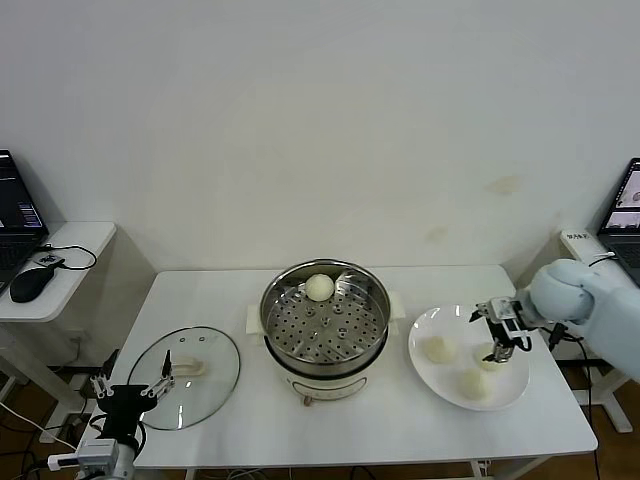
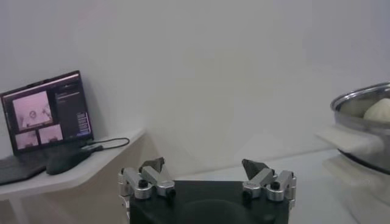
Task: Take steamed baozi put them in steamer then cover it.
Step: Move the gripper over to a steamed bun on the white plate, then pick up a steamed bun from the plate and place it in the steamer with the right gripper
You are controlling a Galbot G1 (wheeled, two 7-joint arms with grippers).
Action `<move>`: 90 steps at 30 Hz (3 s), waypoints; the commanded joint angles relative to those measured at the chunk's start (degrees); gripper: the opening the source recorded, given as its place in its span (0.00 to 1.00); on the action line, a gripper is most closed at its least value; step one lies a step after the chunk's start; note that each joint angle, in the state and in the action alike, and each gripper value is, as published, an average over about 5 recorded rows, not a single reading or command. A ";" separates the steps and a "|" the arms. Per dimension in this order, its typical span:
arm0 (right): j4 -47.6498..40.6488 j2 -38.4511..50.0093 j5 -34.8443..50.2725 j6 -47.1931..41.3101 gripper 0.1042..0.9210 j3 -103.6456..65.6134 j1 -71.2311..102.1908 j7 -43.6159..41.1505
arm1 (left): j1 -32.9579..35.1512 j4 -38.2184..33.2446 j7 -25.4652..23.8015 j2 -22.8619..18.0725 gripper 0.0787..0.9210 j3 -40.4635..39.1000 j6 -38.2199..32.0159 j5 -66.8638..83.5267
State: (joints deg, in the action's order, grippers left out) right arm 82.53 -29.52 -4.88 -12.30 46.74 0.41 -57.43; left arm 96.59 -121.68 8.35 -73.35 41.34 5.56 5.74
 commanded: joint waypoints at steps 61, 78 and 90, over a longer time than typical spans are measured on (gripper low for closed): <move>6.21 -3.16 24.70 -6.37 0.51 19.43 -38.51 -2.36 | -0.41 0.12 -0.03 0.97 0.88 0.16 -0.10 0.24; -4.62 -36.13 36.75 -13.21 0.52 21.17 -33.54 6.31 | -1.15 0.82 -0.10 1.24 0.88 1.45 -0.17 1.26; -13.10 -44.62 33.74 -12.93 0.52 22.41 -27.39 5.26 | -1.61 1.03 -0.13 0.69 0.88 1.47 -0.14 1.37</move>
State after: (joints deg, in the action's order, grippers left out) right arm 75.33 -64.97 27.86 -24.37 68.20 -29.91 -53.01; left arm 95.23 -120.85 8.25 -72.64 42.99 5.39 7.15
